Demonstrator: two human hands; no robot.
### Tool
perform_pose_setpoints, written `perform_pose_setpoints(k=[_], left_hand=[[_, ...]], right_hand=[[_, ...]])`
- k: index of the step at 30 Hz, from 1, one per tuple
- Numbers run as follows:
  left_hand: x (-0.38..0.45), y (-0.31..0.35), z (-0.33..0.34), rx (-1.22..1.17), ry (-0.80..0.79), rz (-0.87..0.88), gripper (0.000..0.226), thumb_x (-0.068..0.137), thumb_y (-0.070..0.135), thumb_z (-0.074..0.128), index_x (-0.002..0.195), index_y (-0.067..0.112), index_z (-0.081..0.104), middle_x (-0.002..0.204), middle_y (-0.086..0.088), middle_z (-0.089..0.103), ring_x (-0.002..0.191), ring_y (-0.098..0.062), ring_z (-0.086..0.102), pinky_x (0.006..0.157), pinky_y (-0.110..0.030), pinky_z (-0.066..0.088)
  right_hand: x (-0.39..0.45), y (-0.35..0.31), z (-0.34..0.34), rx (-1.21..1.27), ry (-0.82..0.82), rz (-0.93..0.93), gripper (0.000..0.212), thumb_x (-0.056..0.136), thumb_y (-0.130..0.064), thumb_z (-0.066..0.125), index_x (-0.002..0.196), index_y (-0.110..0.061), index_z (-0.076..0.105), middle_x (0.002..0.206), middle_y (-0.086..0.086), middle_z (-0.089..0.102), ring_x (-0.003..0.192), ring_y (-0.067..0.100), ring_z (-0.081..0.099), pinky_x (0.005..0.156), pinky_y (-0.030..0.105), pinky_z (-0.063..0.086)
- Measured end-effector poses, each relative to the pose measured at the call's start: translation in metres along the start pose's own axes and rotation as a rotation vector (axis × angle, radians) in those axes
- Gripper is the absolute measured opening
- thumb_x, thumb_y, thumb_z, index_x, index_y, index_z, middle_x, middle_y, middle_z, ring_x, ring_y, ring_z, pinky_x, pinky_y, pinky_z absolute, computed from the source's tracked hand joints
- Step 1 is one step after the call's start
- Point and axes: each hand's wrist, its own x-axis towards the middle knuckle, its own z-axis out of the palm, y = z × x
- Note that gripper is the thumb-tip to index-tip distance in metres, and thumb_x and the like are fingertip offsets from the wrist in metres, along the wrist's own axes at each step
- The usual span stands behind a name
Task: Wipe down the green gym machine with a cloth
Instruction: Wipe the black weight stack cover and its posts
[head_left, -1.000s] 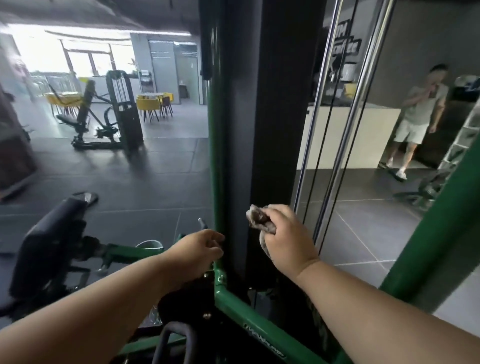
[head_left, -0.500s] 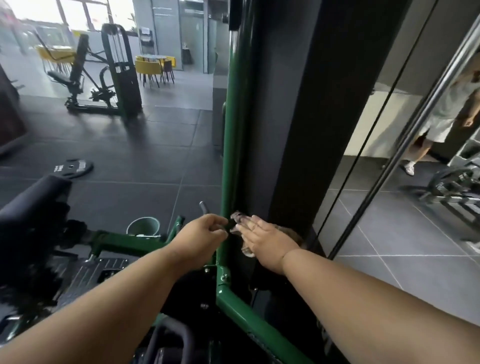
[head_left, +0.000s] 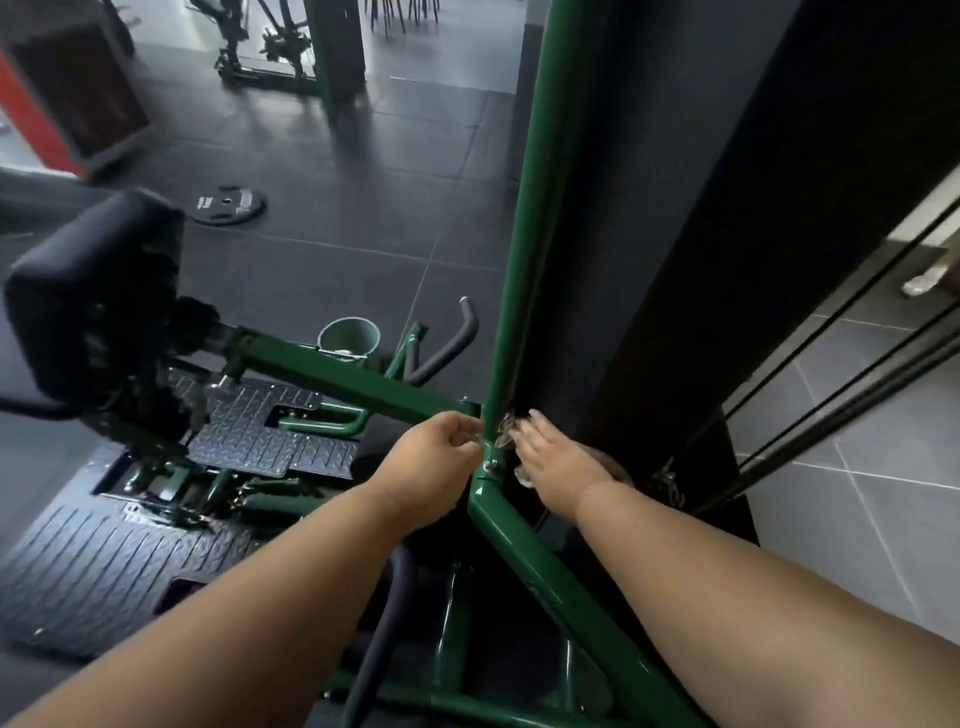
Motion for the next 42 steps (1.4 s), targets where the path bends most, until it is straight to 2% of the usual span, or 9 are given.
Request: perform_pose_setpoints(k=[3,9,12,15,19,23,32,38,42], left_hand=[[-0.003,0.002,0.004,0.025,-0.015,0.017,0.028,0.096,0.025,0.065,0.123,0.031,0.069,0.108,0.011,0.076,0.085,0.005,0.068,0.070,-0.010,0.048],[-0.008,0.038,-0.020,0.074,-0.007,0.110,0.034,0.095,0.025,0.063,0.127,0.030,0.069,0.112,0.011,0.075,0.084,-0.004,0.072,0.075,-0.020,0.055],[-0.011,0.055,-0.033,0.048,0.012,0.164,0.034,0.095,0.024,0.063,0.128,0.031,0.069,0.112,0.010,0.075,0.073,0.001,0.069,0.059,-0.010,0.048],[-0.014,0.072,-0.044,0.005,0.021,0.204,0.032,0.094,0.024,0.064,0.124,0.033,0.071,0.109,0.010,0.077,0.066,0.003,0.066,0.060,-0.016,0.048],[-0.017,0.093,-0.059,-0.020,0.020,0.263,0.030,0.095,0.023,0.065,0.122,0.034,0.071,0.107,0.015,0.075,0.084,0.001,0.069,0.066,-0.012,0.045],[-0.017,0.108,-0.072,0.014,0.009,0.327,0.031,0.096,0.020,0.064,0.124,0.032,0.070,0.107,0.010,0.074,0.079,0.006,0.066,0.055,0.000,0.040],[-0.009,0.098,-0.077,0.094,-0.052,0.297,0.030,0.094,0.023,0.064,0.121,0.033,0.070,0.091,0.009,0.078,0.069,-0.011,0.072,0.060,-0.027,0.056],[-0.005,0.112,-0.083,0.153,-0.042,0.341,0.029,0.095,0.024,0.064,0.123,0.030,0.072,0.102,0.011,0.076,0.079,-0.001,0.070,0.064,-0.013,0.050],[-0.007,0.144,-0.094,0.134,-0.047,0.395,0.026,0.095,0.025,0.064,0.117,0.037,0.069,0.102,0.007,0.077,0.089,-0.014,0.074,0.073,-0.026,0.056]], right_hand=[[-0.020,0.021,-0.013,-0.053,0.062,0.063,0.058,0.113,-0.031,0.018,0.164,-0.005,0.019,0.171,0.026,0.005,0.158,0.046,0.003,0.117,0.066,-0.018],[-0.072,0.116,-0.066,-0.071,0.188,0.255,0.067,0.100,-0.023,0.012,0.162,-0.004,0.029,0.172,0.021,0.009,0.159,0.045,-0.001,0.104,0.063,-0.040],[-0.105,0.169,-0.104,-0.089,0.261,0.373,0.064,0.100,-0.024,0.018,0.160,-0.008,0.034,0.173,0.020,0.005,0.160,0.042,0.001,0.108,0.059,-0.036],[-0.133,0.219,-0.138,-0.105,0.426,0.511,0.057,0.096,-0.024,0.033,0.148,-0.014,0.055,0.172,0.019,0.016,0.158,0.040,0.020,0.121,0.058,-0.018],[-0.162,0.265,-0.166,-0.101,0.578,0.671,0.043,0.095,-0.019,0.052,0.136,-0.012,0.065,0.167,0.021,0.028,0.150,0.042,0.036,0.126,0.058,0.007],[-0.159,0.252,-0.160,-0.161,0.532,0.747,0.053,0.102,-0.024,0.035,0.151,-0.015,0.051,0.172,0.015,0.019,0.157,0.037,0.024,0.126,0.059,0.001],[-0.135,0.142,-0.081,-0.109,0.292,0.587,0.065,0.095,-0.026,0.034,0.159,-0.017,0.042,0.174,0.010,0.003,0.161,0.033,0.006,0.124,0.058,-0.020],[-0.160,0.245,-0.159,-0.036,0.519,0.798,0.061,0.096,-0.038,0.043,0.152,-0.015,0.052,0.171,0.008,0.027,0.157,0.031,0.025,0.126,0.054,-0.012],[-0.192,0.306,-0.208,0.016,0.583,0.930,0.068,0.099,-0.057,0.041,0.152,-0.017,0.051,0.173,0.009,0.021,0.159,0.033,0.019,0.126,0.059,-0.002]])
